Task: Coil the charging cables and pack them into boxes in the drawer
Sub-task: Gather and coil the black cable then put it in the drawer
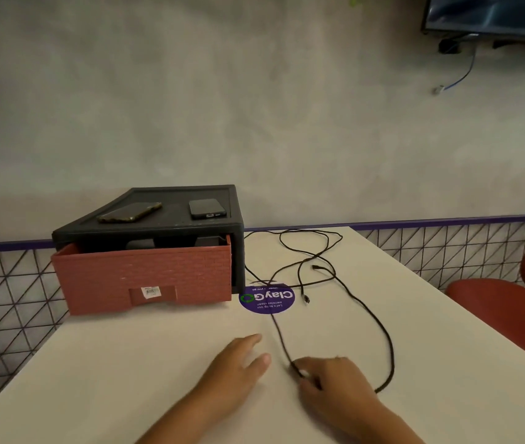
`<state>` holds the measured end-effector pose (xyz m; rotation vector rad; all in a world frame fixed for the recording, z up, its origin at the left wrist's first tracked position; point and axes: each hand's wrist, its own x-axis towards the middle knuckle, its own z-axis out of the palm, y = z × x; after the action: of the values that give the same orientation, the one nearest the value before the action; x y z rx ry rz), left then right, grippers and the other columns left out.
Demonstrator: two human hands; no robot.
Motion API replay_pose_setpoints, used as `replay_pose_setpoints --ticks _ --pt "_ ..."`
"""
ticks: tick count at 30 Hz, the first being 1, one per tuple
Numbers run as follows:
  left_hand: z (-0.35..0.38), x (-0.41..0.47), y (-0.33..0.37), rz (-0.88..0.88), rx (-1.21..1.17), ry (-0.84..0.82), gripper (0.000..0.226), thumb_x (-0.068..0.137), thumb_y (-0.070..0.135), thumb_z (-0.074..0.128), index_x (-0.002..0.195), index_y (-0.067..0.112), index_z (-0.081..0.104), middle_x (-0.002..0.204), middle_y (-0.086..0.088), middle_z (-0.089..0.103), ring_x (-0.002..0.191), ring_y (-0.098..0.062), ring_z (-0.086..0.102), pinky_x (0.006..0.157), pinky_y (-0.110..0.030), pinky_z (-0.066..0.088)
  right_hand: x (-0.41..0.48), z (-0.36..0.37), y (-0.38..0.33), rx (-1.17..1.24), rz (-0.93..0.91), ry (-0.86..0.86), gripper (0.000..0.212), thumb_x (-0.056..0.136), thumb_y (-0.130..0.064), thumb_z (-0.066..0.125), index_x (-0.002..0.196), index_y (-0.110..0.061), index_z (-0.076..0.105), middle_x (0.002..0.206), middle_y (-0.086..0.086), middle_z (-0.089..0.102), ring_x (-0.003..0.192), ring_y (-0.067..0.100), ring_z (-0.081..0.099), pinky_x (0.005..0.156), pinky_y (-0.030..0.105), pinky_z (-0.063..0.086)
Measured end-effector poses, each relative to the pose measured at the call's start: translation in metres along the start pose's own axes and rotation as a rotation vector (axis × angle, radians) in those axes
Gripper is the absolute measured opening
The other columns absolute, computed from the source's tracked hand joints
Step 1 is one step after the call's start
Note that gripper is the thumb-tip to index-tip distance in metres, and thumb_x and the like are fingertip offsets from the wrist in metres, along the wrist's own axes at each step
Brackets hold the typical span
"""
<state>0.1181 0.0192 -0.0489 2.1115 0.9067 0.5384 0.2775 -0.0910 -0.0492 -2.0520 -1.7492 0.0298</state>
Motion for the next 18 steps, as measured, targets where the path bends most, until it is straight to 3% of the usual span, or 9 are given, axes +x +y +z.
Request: replay_pose_setpoints --ticks 2,4,7,9,11,13,14,15,18 --pt "0.013 -0.005 0.003 -0.066 -0.159 0.035 0.043 0.094 0.03 0.052 0.135 0.022 0.043 0.14 0.005 0.045 0.126 -0.005 0.042 0.109 -0.024 0.029 -0.016 0.002 -0.015 0.026 -0.136 -0.043 0.023 0.078 -0.03 0.043 0.096 -0.021 0.055 0.082 0.004 0.062 0.077 0.021 0.056 0.071 0.019 0.039" --pt "0.02 -0.009 0.005 -0.103 -0.137 0.062 0.042 0.094 0.025 0.052 0.135 0.024 0.044 0.133 0.01 0.048 0.123 -0.006 0.045 0.105 -0.022 0.033 -0.027 0.003 -0.03 0.058 -0.234 -0.123 0.021 0.08 -0.031 0.044 0.087 -0.015 0.055 0.075 0.005 0.058 0.066 0.018 0.052 0.064 0.017 0.034" --pt "0.022 -0.018 0.007 -0.144 -0.11 0.094 0.057 0.084 -0.005 0.042 0.133 0.024 0.045 0.119 0.009 0.057 0.096 -0.006 0.057 0.074 -0.008 0.041 -0.038 -0.002 -0.042 0.171 -0.264 -0.256 0.017 0.081 -0.03 0.05 0.083 -0.014 0.056 0.064 -0.008 0.054 0.06 0.002 0.044 0.062 0.013 0.028" --pt "0.019 -0.022 0.006 -0.121 -0.229 0.202 0.063 0.081 -0.016 0.034 0.135 0.017 0.044 0.102 0.007 0.062 0.084 -0.004 0.057 0.063 -0.003 0.04 -0.041 -0.006 -0.043 0.266 -0.249 -0.221 0.012 0.079 -0.028 0.051 0.077 -0.018 0.056 0.058 -0.004 0.045 0.06 0.004 0.043 0.06 0.012 0.029" --pt "0.012 -0.027 0.004 -0.107 -0.381 0.336 0.067 0.084 -0.02 0.031 0.141 0.014 0.032 0.092 0.002 0.063 0.076 -0.012 0.057 0.06 -0.004 0.041 -0.041 -0.006 -0.04 0.282 -0.164 -0.156 0.019 0.079 -0.036 0.046 0.082 -0.03 0.063 0.063 -0.011 0.045 0.071 0.002 0.048 0.072 0.012 0.035" --pt "0.005 -0.034 0.001 -0.106 -0.484 0.372 0.068 0.086 -0.022 0.027 0.144 0.012 0.023 0.086 -0.001 0.064 0.07 -0.017 0.057 0.056 -0.006 0.042 -0.036 0.0 -0.028 0.179 -0.05 -0.054 0.052 0.073 -0.051 0.026 0.099 -0.034 0.067 0.077 -0.016 0.043 0.087 0.008 0.047 0.085 0.017 0.035" --pt "0.0 -0.038 -0.001 -0.11 -0.512 0.371 0.067 0.086 -0.023 0.027 0.143 0.012 0.027 0.082 -0.002 0.066 0.066 -0.016 0.058 0.054 -0.006 0.042 -0.033 0.002 -0.021 0.064 0.03 -0.007 0.064 0.069 -0.054 0.017 0.105 -0.033 0.065 0.085 -0.015 0.042 0.094 0.013 0.047 0.087 0.021 0.034" --pt "-0.006 -0.042 -0.004 -0.124 -0.54 0.367 0.065 0.085 -0.026 0.027 0.138 0.01 0.035 0.076 -0.004 0.067 0.059 -0.013 0.059 0.052 -0.006 0.042 -0.03 -0.001 -0.013 -0.062 0.141 0.023 0.066 0.07 -0.053 0.014 0.109 -0.031 0.062 0.094 -0.011 0.044 0.1 0.017 0.046 0.088 0.025 0.036" --pt "-0.033 -0.05 -0.018 -0.191 -0.594 0.413 0.062 0.079 -0.031 0.026 0.125 0.003 0.05 0.071 -0.011 0.063 0.047 -0.007 0.057 0.047 -0.008 0.042 -0.025 -0.014 0.011 -0.178 0.459 0.07 0.034 0.086 -0.039 0.033 0.11 -0.028 0.056 0.112 -0.001 0.046 0.112 0.022 0.043 0.089 0.032 0.038"
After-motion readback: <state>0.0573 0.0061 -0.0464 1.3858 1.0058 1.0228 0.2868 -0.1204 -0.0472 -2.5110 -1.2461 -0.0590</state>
